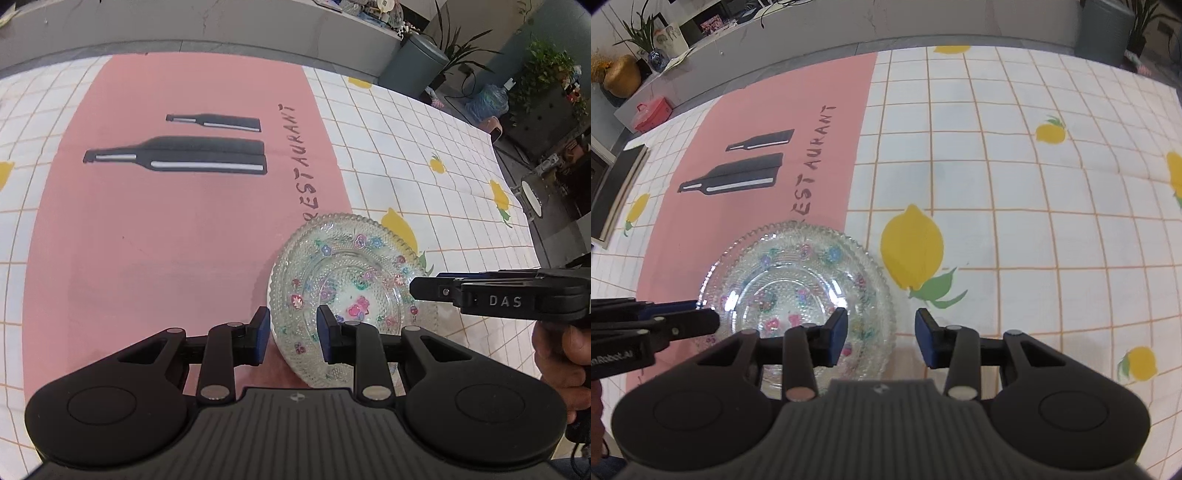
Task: Organize plates and bowls
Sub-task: 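Lower the clear plate onto the plate stack and open both grippers, then move both grippers to the rim of the steel bowl holding the green bowl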
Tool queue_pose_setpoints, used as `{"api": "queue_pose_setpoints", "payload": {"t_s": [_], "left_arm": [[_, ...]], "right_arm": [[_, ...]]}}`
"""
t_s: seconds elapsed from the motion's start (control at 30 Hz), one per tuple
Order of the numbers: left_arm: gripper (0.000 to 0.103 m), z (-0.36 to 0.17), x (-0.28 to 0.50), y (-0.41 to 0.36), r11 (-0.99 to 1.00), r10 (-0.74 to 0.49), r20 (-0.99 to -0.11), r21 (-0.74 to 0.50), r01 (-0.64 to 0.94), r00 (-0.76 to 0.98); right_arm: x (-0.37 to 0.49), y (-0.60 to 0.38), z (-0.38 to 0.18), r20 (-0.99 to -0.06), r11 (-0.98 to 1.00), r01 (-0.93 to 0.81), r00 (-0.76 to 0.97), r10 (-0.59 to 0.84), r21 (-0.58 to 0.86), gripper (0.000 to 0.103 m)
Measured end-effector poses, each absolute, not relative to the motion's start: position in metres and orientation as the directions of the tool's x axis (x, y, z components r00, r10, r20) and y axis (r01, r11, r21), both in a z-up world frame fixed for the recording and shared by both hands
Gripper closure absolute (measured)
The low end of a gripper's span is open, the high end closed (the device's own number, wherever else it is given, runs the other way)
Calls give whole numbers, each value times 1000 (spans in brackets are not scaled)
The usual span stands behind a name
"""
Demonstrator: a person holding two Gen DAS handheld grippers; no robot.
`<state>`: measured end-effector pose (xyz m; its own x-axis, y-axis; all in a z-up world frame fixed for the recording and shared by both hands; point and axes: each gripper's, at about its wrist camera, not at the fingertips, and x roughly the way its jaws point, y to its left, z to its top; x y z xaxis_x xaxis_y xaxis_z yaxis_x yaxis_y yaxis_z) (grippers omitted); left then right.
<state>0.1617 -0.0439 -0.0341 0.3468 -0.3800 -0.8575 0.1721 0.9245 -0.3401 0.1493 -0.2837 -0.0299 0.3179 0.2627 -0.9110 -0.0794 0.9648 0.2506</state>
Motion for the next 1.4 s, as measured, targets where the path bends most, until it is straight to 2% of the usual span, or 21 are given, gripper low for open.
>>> {"api": "queue_pose_setpoints", "payload": {"t_s": [0.3,0.67,0.8,0.87,1.07,1.27,1.4], "left_arm": [[71,-29,158,-55,929,-361,-857,-298,218,368],[70,-29,159,-45,946,-320,-866,-270,178,384],[69,-35,160,-46,940,-340,-867,-296,172,364],[69,-37,161,-48,936,-349,-866,-308,169,358],[69,-40,159,-51,934,-356,-866,-316,167,352],[69,-21,150,-43,951,-308,-854,-268,152,418],[66,-6,140,-35,945,-327,-832,-295,143,448]], "right_arm": [[148,-276,-32,-913,962,-93,304,274,258,63],[147,-276,-32,-917,969,-91,314,246,229,63],[149,-278,-36,-914,964,-74,306,266,256,63],[150,-277,-38,-910,957,-67,300,288,281,57],[150,-280,-37,-906,955,-65,305,294,288,59],[143,-290,-18,-889,952,-56,347,301,300,59],[135,-290,-1,-873,949,-70,377,311,308,59]]}}
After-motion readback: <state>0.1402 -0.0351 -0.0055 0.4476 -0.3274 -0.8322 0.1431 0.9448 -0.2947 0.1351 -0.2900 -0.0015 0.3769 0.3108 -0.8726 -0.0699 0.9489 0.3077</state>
